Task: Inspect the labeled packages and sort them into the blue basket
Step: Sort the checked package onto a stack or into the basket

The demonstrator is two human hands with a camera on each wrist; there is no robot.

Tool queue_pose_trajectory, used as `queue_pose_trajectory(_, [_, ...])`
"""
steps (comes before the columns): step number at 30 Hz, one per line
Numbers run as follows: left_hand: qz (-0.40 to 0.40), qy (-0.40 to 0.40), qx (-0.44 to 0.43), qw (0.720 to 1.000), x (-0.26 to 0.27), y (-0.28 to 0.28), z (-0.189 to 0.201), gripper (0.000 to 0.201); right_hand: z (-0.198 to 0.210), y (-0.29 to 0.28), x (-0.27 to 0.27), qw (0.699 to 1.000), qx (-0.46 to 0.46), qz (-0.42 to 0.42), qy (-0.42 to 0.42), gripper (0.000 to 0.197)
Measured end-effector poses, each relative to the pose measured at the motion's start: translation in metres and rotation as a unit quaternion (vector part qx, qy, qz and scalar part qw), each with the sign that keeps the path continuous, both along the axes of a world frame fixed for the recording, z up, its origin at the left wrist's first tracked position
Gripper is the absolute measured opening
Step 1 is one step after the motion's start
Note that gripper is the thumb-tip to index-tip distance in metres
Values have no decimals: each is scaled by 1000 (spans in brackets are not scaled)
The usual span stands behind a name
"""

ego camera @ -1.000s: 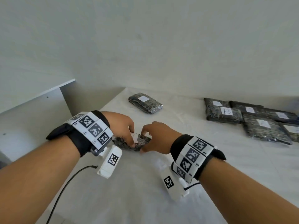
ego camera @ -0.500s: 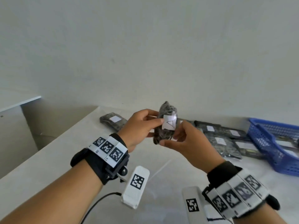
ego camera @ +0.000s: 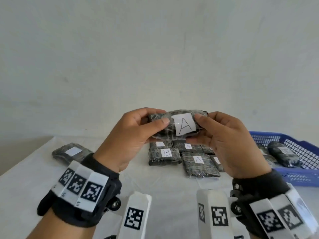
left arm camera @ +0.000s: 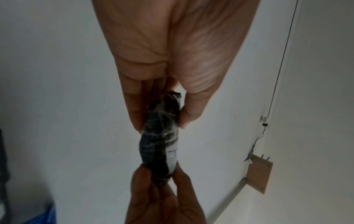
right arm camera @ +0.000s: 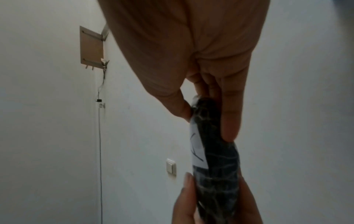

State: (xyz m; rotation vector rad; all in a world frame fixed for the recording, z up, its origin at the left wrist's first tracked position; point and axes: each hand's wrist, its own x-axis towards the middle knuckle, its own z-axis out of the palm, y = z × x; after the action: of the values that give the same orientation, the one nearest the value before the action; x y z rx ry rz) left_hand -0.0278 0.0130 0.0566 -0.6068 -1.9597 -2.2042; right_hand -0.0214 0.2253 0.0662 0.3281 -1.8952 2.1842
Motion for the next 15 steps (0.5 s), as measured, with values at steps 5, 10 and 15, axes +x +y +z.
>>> queue_pose_trajectory(5, [41, 67, 6, 997, -3, -6, -1, 27, -1, -8, -6, 998, 47, 25, 15, 21])
queue_pose_trajectory(10, [25, 47, 7, 999, -4, -10, -3, 39, -8, -19, -14, 997, -6, 18, 71, 10])
queue_pose_trajectory(15, [34, 15, 1, 999, -8, -10, -7, 38, -13, -32, -13, 999, -6, 32, 40, 16])
